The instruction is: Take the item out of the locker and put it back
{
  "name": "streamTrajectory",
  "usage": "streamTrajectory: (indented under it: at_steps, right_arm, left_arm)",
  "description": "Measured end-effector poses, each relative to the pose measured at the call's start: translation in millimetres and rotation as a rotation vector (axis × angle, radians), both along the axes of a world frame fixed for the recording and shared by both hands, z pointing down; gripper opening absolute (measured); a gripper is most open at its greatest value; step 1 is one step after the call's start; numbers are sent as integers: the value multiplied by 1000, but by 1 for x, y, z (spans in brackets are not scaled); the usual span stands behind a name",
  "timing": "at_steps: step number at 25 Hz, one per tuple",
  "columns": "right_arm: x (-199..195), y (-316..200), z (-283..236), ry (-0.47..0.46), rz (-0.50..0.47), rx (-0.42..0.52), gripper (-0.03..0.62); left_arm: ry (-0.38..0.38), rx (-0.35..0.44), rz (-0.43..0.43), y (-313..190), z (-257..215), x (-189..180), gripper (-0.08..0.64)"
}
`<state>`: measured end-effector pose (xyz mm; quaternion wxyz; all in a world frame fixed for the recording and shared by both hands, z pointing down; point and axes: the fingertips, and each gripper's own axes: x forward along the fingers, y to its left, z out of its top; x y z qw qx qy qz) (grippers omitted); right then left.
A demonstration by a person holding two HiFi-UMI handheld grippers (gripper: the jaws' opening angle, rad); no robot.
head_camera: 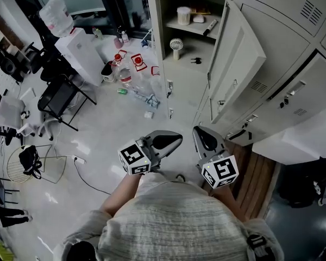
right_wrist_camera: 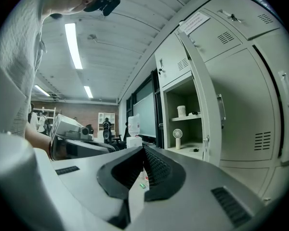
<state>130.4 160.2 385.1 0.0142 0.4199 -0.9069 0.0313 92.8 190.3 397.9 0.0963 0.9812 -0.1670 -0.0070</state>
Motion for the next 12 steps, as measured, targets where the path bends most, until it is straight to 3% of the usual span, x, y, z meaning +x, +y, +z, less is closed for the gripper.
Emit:
streamTrajectory:
  at_steps: [12]
  right_arm:
    - [-37, -27, 6, -23, -63, -12, 26]
  left_arm:
    - [22, -14, -58, -30, 6, -33, 9]
